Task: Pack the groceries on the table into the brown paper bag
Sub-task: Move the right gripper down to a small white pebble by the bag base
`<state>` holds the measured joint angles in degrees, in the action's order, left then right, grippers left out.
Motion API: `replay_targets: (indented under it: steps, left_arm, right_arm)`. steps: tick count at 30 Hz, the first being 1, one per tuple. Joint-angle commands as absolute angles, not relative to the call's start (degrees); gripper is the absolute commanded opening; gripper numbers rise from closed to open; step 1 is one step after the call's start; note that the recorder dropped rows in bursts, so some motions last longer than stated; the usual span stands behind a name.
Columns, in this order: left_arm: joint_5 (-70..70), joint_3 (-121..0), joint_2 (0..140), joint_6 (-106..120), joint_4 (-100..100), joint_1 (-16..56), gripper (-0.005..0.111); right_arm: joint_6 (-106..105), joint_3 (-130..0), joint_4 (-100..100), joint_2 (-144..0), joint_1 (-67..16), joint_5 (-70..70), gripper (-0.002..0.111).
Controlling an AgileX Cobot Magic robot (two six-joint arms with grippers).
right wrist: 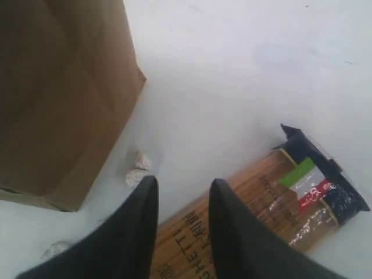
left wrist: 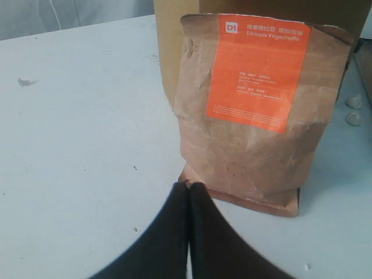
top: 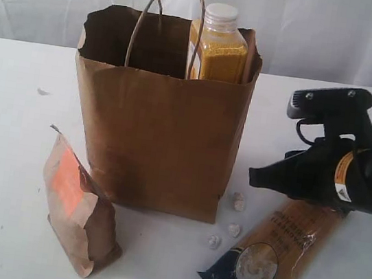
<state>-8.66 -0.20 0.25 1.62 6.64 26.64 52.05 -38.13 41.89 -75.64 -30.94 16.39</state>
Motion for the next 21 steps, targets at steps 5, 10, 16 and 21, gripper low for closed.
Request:
replay_targets:
  steps: [5,10,16,21]
  left_arm:
    - [-8.55,0.0,0.0,1.79,6.84,26.48,0.0]
    - [-8.55,0.0,0.0,1.79,6.84,26.48,0.0]
    - [-8.55,0.0,0.0,1.79,6.84,26.48,0.0]
    - [-8.55,0.0,0.0,1.79,6.84,26.48,0.0]
  right_arm:
    - [47.64,-38.37,41.96,-85.14,-30.19,10.28,0.029]
    - [47.51,-39.34,41.96,-89.69,-30.19,7.32,0.029]
    - [46.54,-39.34,42.06,-92.23,-30.19,3.51,0.029]
    - [45.1,-39.34,42.06,-94.26,-30.19,2.98,0.029]
